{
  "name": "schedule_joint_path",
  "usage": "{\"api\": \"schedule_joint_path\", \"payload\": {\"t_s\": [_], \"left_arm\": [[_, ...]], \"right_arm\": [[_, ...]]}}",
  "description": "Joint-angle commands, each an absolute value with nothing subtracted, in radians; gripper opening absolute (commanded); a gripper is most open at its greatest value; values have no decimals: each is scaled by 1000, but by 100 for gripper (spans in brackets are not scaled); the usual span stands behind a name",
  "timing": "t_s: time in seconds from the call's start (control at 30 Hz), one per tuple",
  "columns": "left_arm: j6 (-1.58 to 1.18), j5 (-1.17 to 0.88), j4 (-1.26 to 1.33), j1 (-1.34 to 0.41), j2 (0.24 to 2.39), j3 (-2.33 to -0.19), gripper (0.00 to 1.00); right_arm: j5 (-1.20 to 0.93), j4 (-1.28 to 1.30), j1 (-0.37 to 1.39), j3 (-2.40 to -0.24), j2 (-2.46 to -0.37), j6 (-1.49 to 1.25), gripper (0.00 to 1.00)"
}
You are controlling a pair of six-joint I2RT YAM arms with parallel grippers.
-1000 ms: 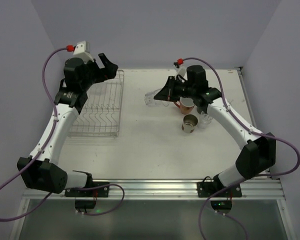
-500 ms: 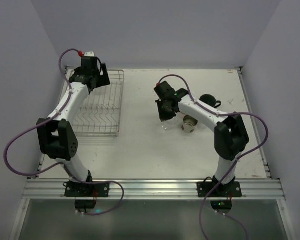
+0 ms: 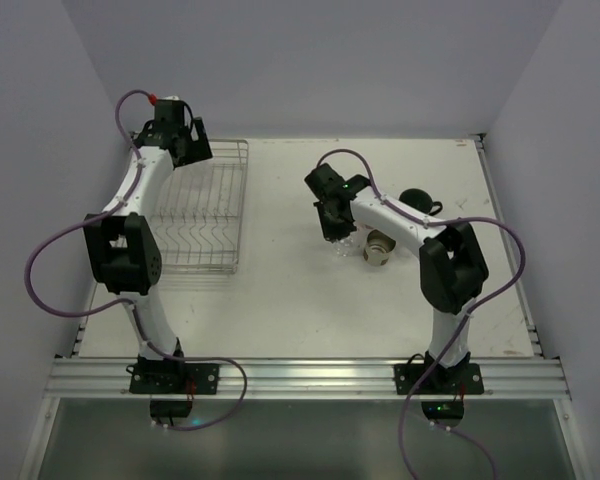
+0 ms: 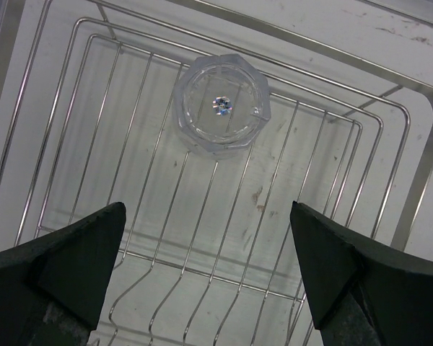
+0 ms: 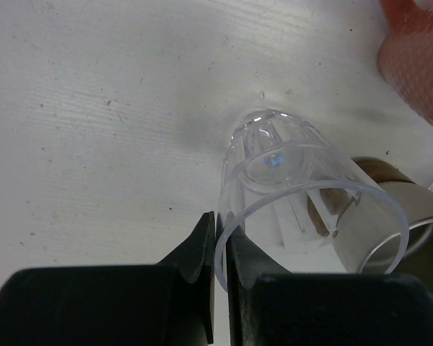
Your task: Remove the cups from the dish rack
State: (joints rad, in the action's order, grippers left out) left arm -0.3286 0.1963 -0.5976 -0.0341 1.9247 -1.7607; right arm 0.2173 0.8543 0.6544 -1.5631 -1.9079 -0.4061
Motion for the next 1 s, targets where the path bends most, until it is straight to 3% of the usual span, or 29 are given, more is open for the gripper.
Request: {"api": "schedule_joint_path", "payload": {"t_s": [0.0,0.2,0.43,0.6,0.73,0.97], "left_arm": [[-313,157,-637,-9,1960,-1827,100],[-304,150,-647,-6,1999,-1861,100],[-302,126,-676,0,2043,-1920,100],[-299,129,-703,0,2091,-1973,100],[-293,150,-709,0,2117,-2000,100],[-284,184,-721,0,2174,-2052,100]], "right_arm": [[232,851,657,-1617,-1919,-385,2],[224,859,658,-1646,-1944,-382,8],[227,859,657,-1651,-1947,-383,25],[230,864,657,-1652,-1945,-382,29],[233,861,657,-1649,-1930,-380,40],[241,856,667,-1623,-1833,-382,47]]}}
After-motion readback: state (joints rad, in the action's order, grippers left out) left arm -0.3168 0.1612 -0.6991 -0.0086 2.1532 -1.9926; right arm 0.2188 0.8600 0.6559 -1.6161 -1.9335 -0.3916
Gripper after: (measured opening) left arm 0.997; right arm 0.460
